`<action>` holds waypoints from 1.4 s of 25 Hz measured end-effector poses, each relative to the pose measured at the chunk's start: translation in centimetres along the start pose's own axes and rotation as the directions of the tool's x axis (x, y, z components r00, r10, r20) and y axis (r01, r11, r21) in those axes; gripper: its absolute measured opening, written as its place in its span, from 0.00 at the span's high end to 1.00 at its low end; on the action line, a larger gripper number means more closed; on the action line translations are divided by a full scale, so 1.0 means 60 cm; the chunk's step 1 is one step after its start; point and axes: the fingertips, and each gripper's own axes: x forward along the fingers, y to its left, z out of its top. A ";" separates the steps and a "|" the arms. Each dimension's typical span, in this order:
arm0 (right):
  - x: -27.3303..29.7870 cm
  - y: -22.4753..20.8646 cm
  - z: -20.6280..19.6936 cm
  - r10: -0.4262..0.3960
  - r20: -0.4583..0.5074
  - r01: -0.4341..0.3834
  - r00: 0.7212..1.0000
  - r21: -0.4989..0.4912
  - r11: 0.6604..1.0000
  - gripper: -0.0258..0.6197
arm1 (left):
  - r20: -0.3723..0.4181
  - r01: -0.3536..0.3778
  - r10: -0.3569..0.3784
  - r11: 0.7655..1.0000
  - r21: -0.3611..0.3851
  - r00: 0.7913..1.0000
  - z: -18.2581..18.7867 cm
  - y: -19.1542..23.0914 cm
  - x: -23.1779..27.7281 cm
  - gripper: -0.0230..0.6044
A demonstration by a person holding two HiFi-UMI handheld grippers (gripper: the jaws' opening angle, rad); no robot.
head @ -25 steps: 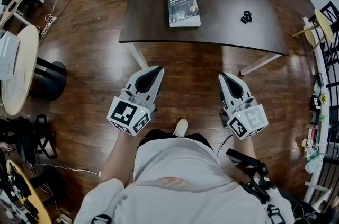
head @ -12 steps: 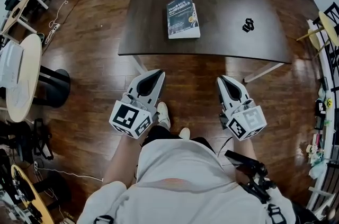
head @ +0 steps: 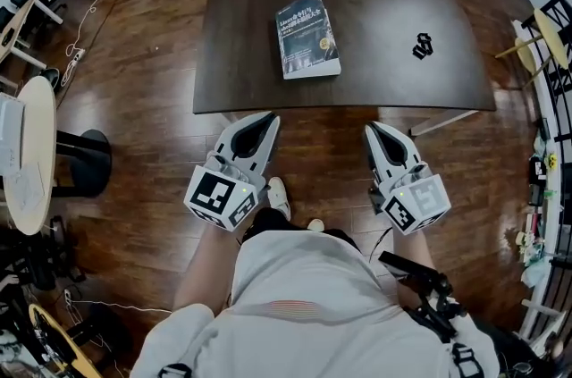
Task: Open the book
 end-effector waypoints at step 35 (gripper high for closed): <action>0.225 -0.212 0.034 0.071 -0.067 -0.071 0.995 0.016 0.997 0.96 | -0.059 -0.024 0.019 0.996 -0.084 0.998 -0.020 0.158 0.237 0.95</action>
